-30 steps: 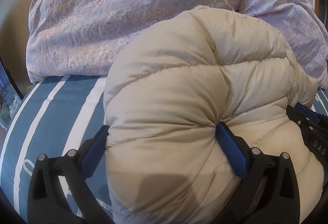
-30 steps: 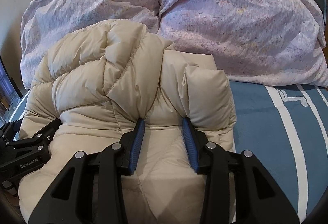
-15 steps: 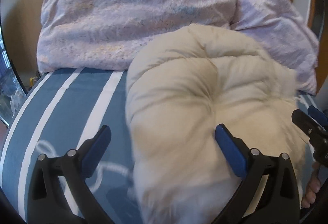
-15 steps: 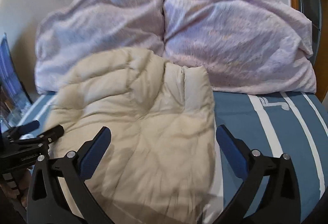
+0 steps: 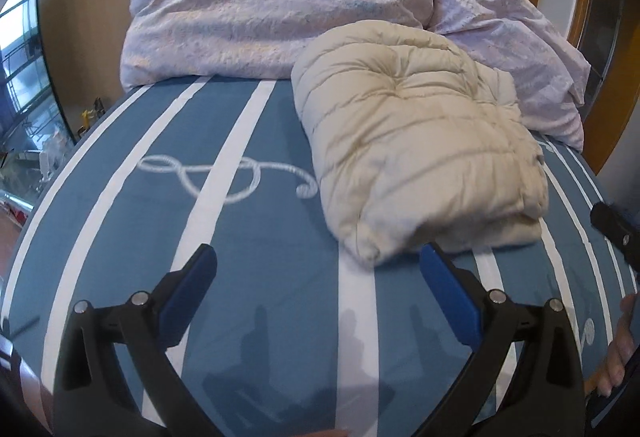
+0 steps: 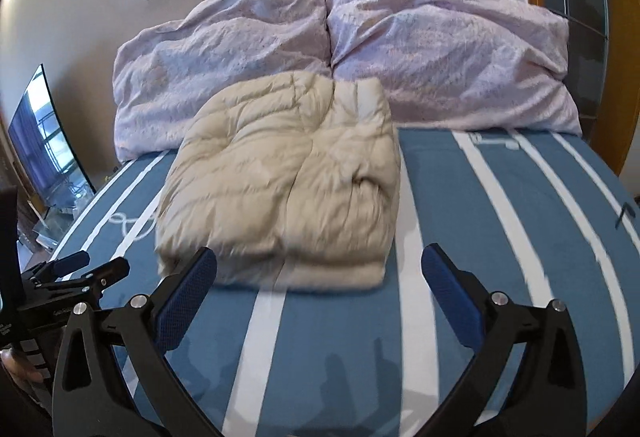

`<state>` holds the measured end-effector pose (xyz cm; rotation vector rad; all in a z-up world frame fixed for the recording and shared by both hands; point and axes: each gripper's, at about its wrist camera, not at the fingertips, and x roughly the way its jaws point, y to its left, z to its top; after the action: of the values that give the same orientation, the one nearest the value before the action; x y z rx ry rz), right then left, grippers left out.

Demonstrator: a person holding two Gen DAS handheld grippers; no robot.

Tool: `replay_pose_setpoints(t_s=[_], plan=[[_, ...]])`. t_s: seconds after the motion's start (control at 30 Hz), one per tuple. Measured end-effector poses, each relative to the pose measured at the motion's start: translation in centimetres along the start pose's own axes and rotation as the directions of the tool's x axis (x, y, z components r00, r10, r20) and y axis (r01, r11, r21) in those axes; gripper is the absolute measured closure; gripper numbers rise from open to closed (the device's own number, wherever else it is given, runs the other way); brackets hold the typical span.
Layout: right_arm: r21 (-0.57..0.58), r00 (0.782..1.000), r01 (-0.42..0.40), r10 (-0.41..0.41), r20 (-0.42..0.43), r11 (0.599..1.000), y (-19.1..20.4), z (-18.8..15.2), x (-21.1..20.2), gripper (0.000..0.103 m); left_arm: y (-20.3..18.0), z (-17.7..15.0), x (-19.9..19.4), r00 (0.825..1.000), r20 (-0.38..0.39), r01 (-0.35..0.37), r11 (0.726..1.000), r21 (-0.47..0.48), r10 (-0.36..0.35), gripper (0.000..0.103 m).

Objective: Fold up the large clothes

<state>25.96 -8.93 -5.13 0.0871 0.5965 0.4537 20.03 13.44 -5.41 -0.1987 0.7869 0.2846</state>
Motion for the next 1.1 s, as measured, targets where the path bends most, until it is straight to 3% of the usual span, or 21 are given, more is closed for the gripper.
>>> replay_pose_setpoints(t_s=[0.3,0.43,0.53,0.7,1.1], plan=[[0.012,0.997,-0.007,0.008,-0.073,1.0,0.6,-3.5,-2.0,0.001,-0.5,-2.8,-3.9,0.999,0.039,0.02,1.0,-0.022,-0.019,0.002],[0.002,0.995,-0.007,0.007,-0.102,1.0,0.9,-4.1,-2.5,0.001,-0.5,-3.3,-4.5,0.999,0.014,0.035,0.999,-0.033,-0.035,0.002],[0.0,0.994,-0.009,0.009,-0.108,1.0,1.2,-4.1,-2.9,0.001,-0.6,-3.5,-4.9,0.999,0.001,0.046,0.999,-0.029,-0.046,0.002],[0.004,0.992,-0.033,0.033,-0.125,0.999,1.4,-3.8,-3.9,0.001,-1.1,-3.5,-6.1,0.992,-0.022,0.125,0.992,-0.013,-0.126,0.002],[0.01,0.992,-0.056,0.057,-0.112,0.998,1.6,-2.9,-6.2,0.001,-2.1,-2.9,-9.2,0.982,-0.012,0.186,0.982,0.019,-0.186,0.002]])
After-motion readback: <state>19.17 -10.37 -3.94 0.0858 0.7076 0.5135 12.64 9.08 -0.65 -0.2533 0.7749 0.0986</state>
